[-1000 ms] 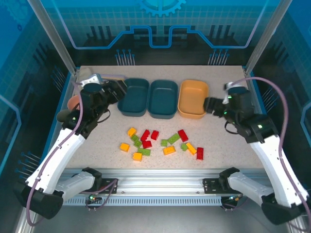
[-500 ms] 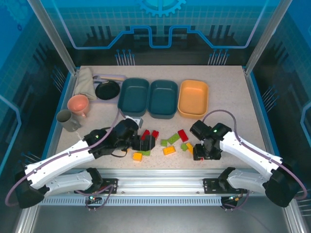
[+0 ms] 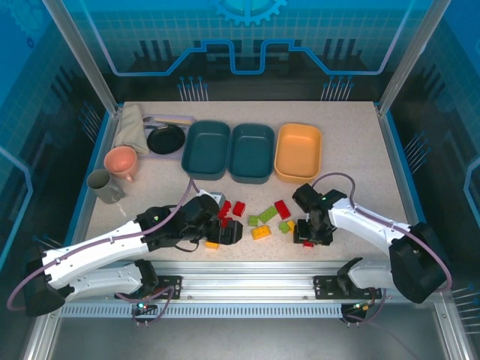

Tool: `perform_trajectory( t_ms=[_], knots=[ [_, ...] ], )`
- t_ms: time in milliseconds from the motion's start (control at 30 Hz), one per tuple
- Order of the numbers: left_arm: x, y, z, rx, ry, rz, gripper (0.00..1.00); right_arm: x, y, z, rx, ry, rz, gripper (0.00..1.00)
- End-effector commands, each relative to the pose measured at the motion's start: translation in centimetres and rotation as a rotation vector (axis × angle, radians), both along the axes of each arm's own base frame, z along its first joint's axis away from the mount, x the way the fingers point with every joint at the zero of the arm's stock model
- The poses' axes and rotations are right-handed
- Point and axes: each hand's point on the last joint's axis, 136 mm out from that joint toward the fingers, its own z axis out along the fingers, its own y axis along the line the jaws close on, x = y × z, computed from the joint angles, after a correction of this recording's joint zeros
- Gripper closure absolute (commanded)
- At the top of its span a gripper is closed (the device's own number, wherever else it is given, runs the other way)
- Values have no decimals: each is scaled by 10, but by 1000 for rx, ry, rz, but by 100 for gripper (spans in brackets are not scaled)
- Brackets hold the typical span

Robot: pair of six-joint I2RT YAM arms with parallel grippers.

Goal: Sort the legos into containers by color

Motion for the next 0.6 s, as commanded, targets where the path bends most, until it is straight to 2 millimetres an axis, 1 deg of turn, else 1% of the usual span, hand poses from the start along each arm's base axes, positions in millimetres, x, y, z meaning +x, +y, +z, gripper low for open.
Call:
perform_trajectory(
  t_ms=[0,233,367,433,567],
  knots=[
    [-3,-7,-1,-19,4,-32,1,4,-3,-7,10,14,-10,45],
    [-2,-10,0,-14,2,-40,2,4,-8,-10,-37,69,7,48],
    [0,-11,0,-18,-3,-36,1,8,-5,-16,-37,83,8,50],
    [0,-11,0,-17,-4,-37,1,8,-4,-19,-45,97,9,54],
    [0,-12,0,-20,-5,-37,2,8,-4,-24,-55,117,7,56]
  ],
)
